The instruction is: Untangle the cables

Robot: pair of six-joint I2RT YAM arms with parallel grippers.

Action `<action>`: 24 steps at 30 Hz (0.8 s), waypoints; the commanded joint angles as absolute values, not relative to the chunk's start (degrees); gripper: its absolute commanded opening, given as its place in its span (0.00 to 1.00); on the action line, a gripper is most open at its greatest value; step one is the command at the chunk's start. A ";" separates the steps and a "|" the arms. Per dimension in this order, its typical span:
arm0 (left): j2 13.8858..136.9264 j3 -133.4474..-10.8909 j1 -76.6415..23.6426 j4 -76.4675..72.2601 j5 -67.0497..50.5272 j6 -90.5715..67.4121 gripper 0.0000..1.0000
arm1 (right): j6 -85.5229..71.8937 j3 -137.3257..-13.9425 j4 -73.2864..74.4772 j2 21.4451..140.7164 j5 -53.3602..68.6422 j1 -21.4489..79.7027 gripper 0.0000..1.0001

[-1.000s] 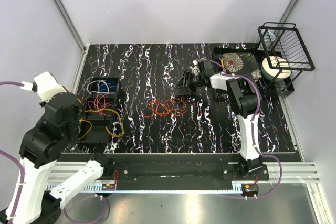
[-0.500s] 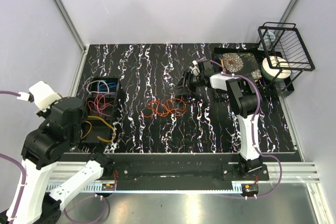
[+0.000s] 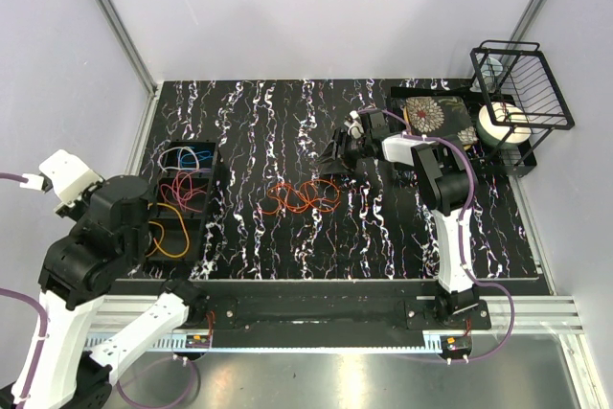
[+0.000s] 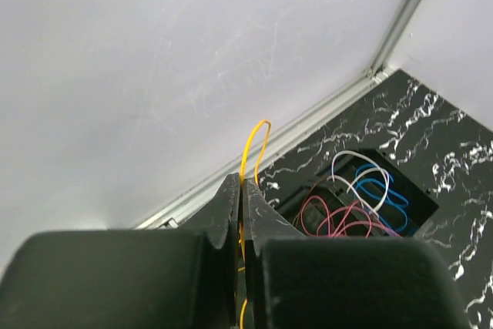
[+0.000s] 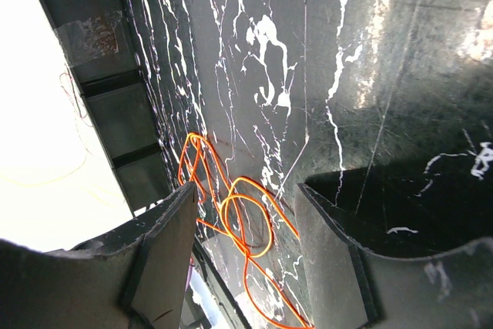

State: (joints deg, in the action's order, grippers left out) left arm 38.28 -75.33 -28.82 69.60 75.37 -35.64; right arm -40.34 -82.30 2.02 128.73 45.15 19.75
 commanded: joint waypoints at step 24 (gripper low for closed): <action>39.29 -61.01 -28.21 64.24 55.29 -46.73 0.00 | -36.74 -82.71 7.82 132.63 40.17 21.18 0.61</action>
State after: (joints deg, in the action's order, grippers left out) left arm 40.45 -62.39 -28.49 62.54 62.02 -38.87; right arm -40.10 -83.26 2.83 129.29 45.63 20.08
